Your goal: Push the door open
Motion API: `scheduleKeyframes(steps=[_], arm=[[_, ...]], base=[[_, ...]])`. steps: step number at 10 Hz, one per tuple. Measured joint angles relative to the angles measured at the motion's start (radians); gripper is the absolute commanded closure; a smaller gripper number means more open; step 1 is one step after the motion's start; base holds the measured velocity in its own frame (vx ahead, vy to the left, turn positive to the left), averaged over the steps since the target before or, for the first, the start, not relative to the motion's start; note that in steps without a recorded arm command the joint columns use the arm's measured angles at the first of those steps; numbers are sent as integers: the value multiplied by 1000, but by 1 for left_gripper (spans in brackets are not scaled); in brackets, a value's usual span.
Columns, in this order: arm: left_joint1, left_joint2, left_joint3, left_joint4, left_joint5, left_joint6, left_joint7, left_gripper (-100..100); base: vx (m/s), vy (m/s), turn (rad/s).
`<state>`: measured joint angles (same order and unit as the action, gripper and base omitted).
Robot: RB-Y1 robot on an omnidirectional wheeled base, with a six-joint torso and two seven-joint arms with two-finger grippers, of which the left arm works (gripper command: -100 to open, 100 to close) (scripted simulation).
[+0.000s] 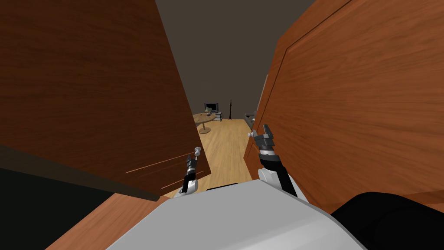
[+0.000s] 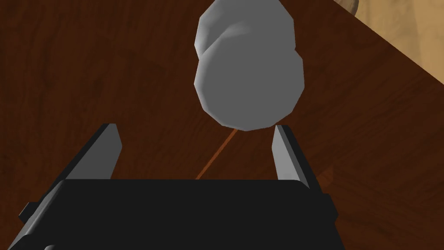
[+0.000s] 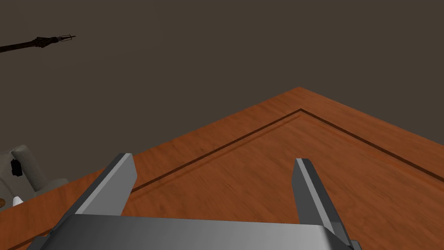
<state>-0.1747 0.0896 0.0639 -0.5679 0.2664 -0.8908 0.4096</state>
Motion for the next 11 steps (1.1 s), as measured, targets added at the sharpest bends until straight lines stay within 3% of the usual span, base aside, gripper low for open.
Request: scheduleKeyframes(steps=[11], arm=[[-3,-35,-34,-13,107,-3,272,-100]], base=[[-49,16,-44]])
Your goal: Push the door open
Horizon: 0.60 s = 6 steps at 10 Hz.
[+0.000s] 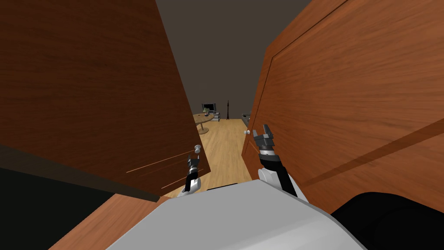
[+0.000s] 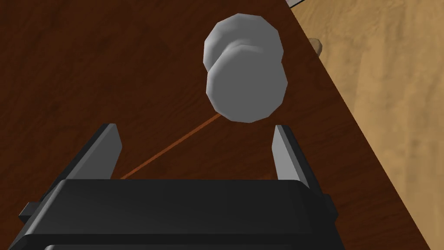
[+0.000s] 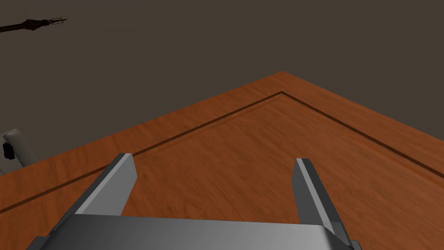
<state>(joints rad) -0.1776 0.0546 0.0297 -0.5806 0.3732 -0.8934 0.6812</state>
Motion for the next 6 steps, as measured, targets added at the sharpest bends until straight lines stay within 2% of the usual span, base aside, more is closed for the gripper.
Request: scheduleKeyframes(steps=[6], arm=[[1,-22,-18,-10,59,1,148,-100]], base=[[-48,12,-47]])
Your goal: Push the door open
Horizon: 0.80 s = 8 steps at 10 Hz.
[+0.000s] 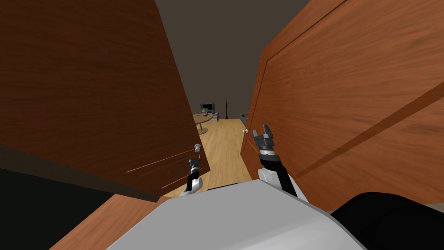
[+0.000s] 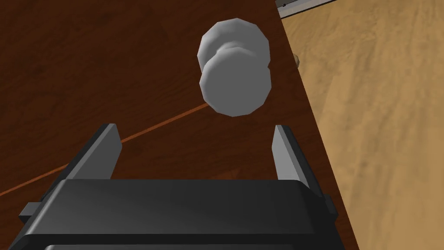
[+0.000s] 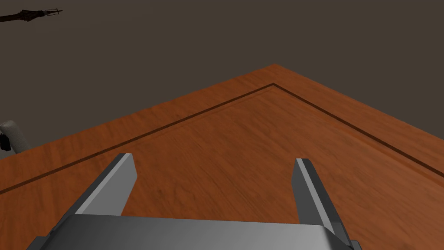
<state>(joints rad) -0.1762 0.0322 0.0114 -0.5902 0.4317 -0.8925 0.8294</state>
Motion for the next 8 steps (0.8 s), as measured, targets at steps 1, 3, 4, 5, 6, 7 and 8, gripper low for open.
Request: scheduleKeyframes(steps=[1,3,4,5,6,7,8], arm=[[-1,-6,-4,-1,14,0,29,-100],[-1,-13,-9,-2,30,-1,76,-100],[-1,-20,-13,-4,42,-1,103,-100],[-1,-23,-15,-5,48,-1,122,-100],[0,-27,-17,-7,56,0,144,-100],[-1,-32,-21,-5,67,-3,172,-100],[1,-39,-25,-11,78,-1,200,-100]], base=[[-39,23,-23],[-54,11,-53],[-44,7,-21],[-34,5,-27],[-45,13,-63],[-58,11,-46],[-54,9,-47]])
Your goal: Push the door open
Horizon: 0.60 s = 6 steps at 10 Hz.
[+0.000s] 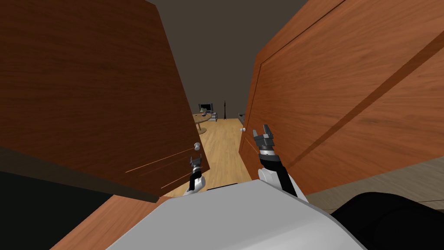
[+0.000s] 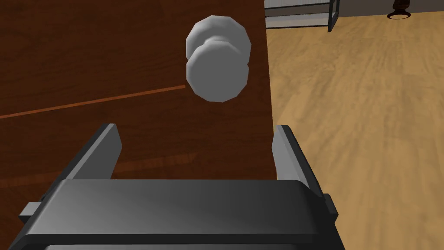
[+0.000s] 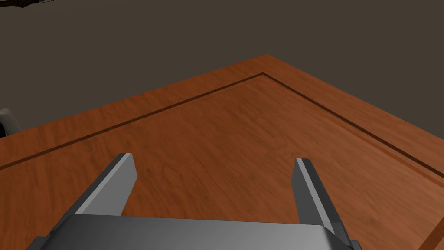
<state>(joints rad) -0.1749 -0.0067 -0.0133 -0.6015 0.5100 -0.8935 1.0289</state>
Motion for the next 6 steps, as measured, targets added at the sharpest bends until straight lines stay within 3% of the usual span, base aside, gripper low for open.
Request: scheduleKeyframes(steps=[5,6], arm=[[0,-26,-13,-8,43,1,110,-100],[1,-27,-13,-10,44,3,114,-100]], base=[[-37,8,-28],[85,18,-24]])
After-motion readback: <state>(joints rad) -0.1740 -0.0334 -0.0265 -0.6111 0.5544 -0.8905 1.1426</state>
